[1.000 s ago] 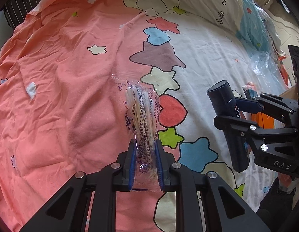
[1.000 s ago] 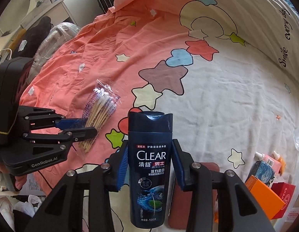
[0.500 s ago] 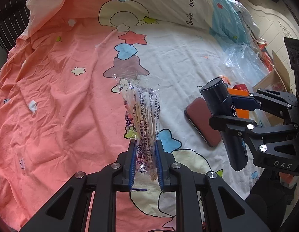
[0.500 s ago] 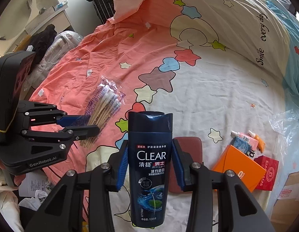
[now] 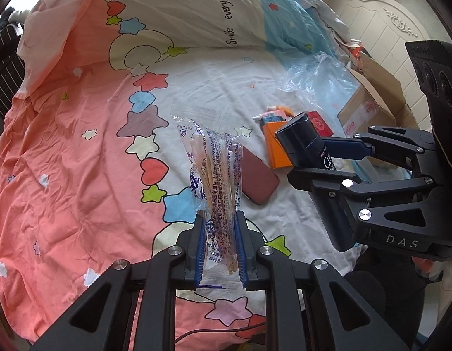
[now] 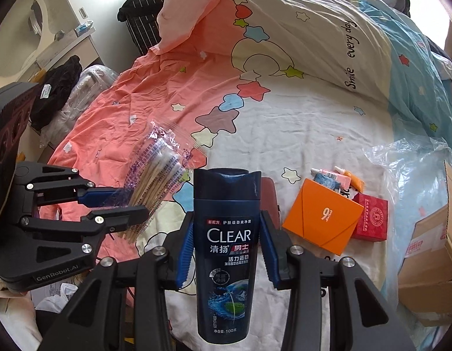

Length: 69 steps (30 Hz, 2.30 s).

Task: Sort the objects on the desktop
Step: 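Carry the swab bag and shampoo bottle over the cardboard box with both tools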

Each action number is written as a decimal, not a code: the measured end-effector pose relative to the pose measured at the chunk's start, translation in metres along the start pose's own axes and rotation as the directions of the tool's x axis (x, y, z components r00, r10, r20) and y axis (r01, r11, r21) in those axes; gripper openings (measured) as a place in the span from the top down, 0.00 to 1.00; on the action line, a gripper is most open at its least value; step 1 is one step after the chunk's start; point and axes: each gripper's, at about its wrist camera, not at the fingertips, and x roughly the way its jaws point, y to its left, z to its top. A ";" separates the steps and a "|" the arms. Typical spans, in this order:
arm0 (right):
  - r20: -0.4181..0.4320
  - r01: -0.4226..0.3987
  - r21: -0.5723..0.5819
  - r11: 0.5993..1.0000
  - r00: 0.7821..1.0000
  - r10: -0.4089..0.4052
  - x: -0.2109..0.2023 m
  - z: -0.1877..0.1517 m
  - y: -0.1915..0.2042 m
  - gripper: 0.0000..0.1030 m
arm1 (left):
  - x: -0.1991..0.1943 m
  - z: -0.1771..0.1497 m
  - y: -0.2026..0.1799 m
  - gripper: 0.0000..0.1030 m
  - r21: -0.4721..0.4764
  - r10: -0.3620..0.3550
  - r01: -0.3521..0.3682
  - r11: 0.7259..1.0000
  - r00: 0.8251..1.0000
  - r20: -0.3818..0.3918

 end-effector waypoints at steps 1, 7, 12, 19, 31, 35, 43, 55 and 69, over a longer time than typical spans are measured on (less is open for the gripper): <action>0.006 0.004 0.006 1.000 1.000 -0.004 -0.005 -0.003 -0.003 0.62 | -0.002 0.000 -0.006 0.82 0.009 -0.001 0.001 1.000 1.000 0.003; 0.049 0.040 0.043 0.998 0.998 -0.042 -0.038 -0.019 -0.025 0.62 | -0.014 0.004 -0.042 0.82 0.074 -0.007 0.005 0.997 1.000 0.018; 0.093 0.065 0.083 0.994 0.993 -0.073 -0.067 -0.027 -0.048 0.62 | -0.016 0.016 -0.077 0.82 0.122 -0.024 0.020 0.992 0.999 0.029; 0.135 0.115 0.146 0.983 0.982 -0.135 -0.108 -0.042 -0.086 0.62 | -0.019 0.037 -0.134 0.82 0.210 -0.064 0.052 0.976 0.997 0.048; 0.179 0.173 0.292 0.941 0.956 -0.232 -0.175 -0.082 -0.159 0.62 | -0.035 0.080 -0.238 0.82 0.361 -0.153 0.110 0.926 0.984 0.094; 0.191 0.190 0.328 0.925 0.946 -0.261 -0.190 -0.093 -0.184 0.62 | -0.033 0.093 -0.271 0.82 0.404 -0.177 0.124 0.906 0.980 0.095; 0.212 0.209 0.416 0.885 0.924 -0.318 -0.203 -0.117 -0.241 0.62 | -0.005 0.124 -0.334 0.82 0.439 -0.213 0.164 0.883 0.975 0.065; 0.208 0.217 0.466 0.858 0.916 -0.344 -0.195 -0.128 -0.308 0.62 | 0.045 0.159 -0.385 0.82 0.474 -0.222 0.183 0.861 0.975 0.028; 0.219 0.179 0.500 0.847 0.920 -0.324 -0.188 -0.125 -0.359 0.62 | 0.090 0.191 -0.407 0.82 0.468 -0.241 0.224 0.855 0.970 -0.024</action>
